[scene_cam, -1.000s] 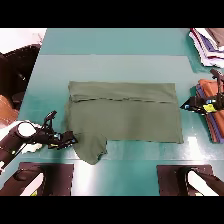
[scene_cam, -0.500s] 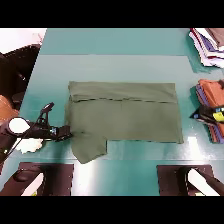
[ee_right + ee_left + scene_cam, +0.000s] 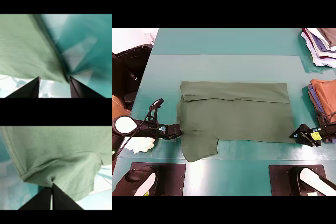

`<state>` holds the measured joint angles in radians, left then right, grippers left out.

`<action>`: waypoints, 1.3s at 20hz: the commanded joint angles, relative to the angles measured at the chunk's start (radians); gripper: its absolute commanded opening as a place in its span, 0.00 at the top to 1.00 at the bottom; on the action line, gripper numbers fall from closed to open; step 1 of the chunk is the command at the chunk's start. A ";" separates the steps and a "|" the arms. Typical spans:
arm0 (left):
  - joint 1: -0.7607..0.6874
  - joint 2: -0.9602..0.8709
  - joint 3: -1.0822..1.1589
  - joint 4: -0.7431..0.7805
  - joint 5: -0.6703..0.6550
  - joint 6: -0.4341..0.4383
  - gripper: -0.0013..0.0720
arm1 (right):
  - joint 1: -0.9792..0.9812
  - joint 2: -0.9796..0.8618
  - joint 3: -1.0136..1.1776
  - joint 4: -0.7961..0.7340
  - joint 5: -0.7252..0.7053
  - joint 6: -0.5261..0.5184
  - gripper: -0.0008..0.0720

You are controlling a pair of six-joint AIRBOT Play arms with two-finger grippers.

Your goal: Fold the shirts.

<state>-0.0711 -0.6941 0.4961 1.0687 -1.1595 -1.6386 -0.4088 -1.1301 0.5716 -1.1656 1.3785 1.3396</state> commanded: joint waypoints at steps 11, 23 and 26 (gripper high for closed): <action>0.000 0.212 0.068 0.114 -0.359 -0.041 0.95 | 0.154 0.328 0.123 -0.302 0.236 -0.008 0.97; 0.000 -0.460 0.436 0.119 0.168 0.129 0.94 | 0.380 -0.193 0.624 -0.213 -0.010 0.048 0.97; 0.000 -0.603 0.523 0.119 0.277 0.129 0.94 | 0.404 -0.340 0.746 -0.213 -0.023 0.048 0.97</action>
<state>-0.0723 -1.1500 0.9360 1.1889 -1.0195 -1.5257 -0.0334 -1.3300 1.1988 -1.3834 1.3823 1.3838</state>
